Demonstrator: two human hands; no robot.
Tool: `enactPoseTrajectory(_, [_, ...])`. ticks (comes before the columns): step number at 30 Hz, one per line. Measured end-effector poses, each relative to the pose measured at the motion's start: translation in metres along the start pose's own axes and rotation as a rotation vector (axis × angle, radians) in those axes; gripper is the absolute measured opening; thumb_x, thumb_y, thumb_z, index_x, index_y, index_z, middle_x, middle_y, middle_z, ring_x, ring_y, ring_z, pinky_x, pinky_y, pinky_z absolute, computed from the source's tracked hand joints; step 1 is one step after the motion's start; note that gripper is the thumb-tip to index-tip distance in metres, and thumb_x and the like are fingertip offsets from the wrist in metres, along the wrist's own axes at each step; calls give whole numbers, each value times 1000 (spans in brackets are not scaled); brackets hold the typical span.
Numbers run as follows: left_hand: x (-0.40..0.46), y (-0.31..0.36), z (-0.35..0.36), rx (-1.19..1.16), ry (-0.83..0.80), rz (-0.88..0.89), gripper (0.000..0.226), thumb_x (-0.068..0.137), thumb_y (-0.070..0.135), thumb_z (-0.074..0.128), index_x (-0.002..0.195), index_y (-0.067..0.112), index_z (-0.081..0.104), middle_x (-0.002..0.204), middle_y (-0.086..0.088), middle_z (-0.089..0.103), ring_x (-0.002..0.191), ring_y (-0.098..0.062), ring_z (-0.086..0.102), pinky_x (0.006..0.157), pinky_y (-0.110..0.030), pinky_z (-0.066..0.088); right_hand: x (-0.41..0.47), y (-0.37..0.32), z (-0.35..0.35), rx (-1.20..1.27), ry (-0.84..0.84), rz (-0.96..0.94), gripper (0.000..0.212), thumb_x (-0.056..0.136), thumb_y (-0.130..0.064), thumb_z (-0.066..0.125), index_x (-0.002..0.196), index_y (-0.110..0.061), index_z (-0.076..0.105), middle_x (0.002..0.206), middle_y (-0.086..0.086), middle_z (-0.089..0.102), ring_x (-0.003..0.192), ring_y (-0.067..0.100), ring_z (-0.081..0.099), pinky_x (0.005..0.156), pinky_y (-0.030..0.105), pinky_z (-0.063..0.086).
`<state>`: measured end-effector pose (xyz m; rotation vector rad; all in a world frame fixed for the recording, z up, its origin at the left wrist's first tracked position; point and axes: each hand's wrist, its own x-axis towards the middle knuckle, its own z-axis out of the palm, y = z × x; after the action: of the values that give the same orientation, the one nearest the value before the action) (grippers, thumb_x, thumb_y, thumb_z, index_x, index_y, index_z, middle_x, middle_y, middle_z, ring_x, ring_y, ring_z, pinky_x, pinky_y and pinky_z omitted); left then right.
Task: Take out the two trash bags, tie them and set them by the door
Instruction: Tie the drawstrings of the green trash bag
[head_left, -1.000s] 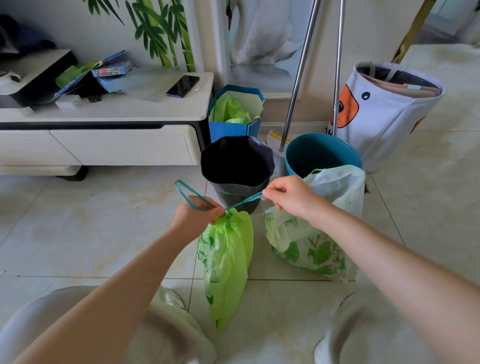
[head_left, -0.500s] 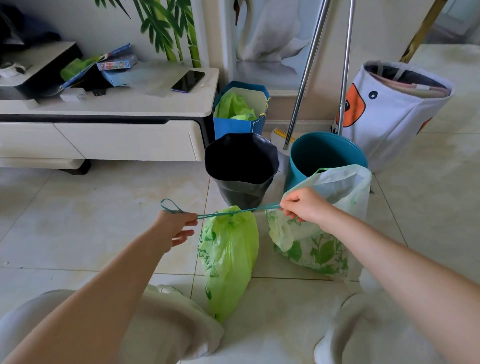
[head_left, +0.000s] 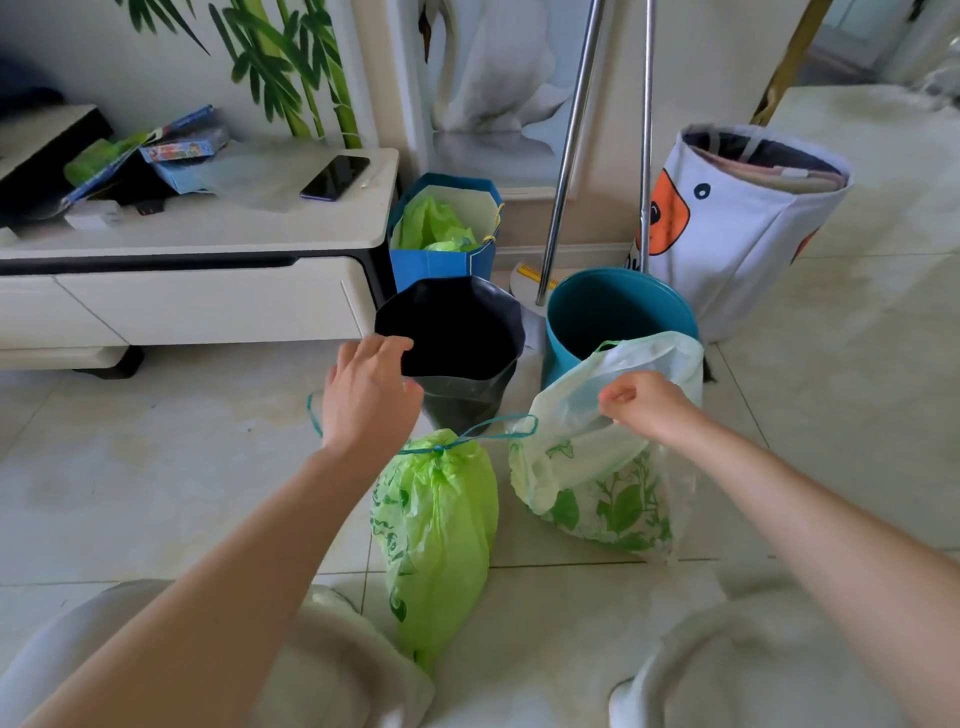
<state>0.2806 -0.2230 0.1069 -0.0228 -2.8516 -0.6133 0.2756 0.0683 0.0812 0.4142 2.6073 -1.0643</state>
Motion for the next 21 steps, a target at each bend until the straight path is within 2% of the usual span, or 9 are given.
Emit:
enactPoseTrajectory(4, [3, 30, 24, -132, -175, 73, 31, 82, 10, 55, 109, 15, 69, 105, -4, 69, 103, -26, 59, 84, -43, 53, 8, 26, -19, -18, 44, 41, 3, 85, -24, 63, 87, -23, 64, 90, 3, 65, 99, 28, 64, 83, 34, 50])
enactPoseTrajectory(7, [3, 49, 49, -127, -301, 130, 27, 82, 13, 55, 105, 17, 69, 103, -3, 69, 102, -24, 59, 84, -43, 52, 11, 43, -32, -20, 81, 64, 9, 85, -20, 63, 76, -19, 63, 81, 2, 63, 94, 30, 65, 82, 38, 51])
enactPoseTrajectory(9, [4, 62, 66, -60, -392, 153, 27, 84, 16, 54, 106, 20, 69, 105, -1, 69, 102, -22, 59, 84, -41, 52, 12, 54, -36, -20, 90, 105, 14, 85, -19, 61, 78, -7, 65, 78, 6, 63, 87, 30, 64, 79, 40, 52])
enactPoseTrajectory(10, [6, 67, 75, -18, -442, 163, 27, 85, 18, 53, 107, 22, 68, 107, 1, 68, 102, -21, 59, 84, -40, 53, 13, 59, -37, -20, 94, 129, 20, 86, -20, 61, 82, 0, 65, 79, 11, 65, 84, 32, 64, 78, 41, 52])
enactPoseTrajectory(12, [11, 78, 92, 23, -518, 168, 27, 86, 22, 52, 109, 23, 67, 112, 3, 66, 102, -19, 60, 83, -39, 54, 14, 67, -37, -35, 86, 166, 23, 88, -24, 60, 84, -2, 63, 90, 17, 70, 89, 34, 65, 81, 43, 53])
enactPoseTrajectory(15, [20, 89, 118, 26, -569, 165, 29, 88, 23, 51, 113, 21, 65, 117, 0, 62, 105, -21, 59, 84, -39, 53, 16, 73, -35, -73, 35, 212, 27, 91, -32, 57, 89, -5, 62, 99, 16, 69, 94, 32, 65, 84, 43, 53])
enactPoseTrajectory(19, [30, 95, 146, 51, -582, 136, 35, 90, 23, 51, 124, 19, 58, 125, -2, 52, 112, -24, 52, 85, -40, 50, 24, 81, -28, 29, -65, 278, 36, 91, -41, 54, 96, -6, 60, 99, 13, 67, 81, 24, 60, 79, 39, 54])
enactPoseTrajectory(21, [39, 96, 156, 61, -572, 117, 40, 89, 23, 52, 130, 19, 54, 128, -5, 51, 116, -26, 50, 89, -41, 49, 30, 81, -26, 56, -54, 267, 35, 91, -42, 53, 91, -7, 60, 94, 11, 67, 80, 24, 61, 78, 39, 54])
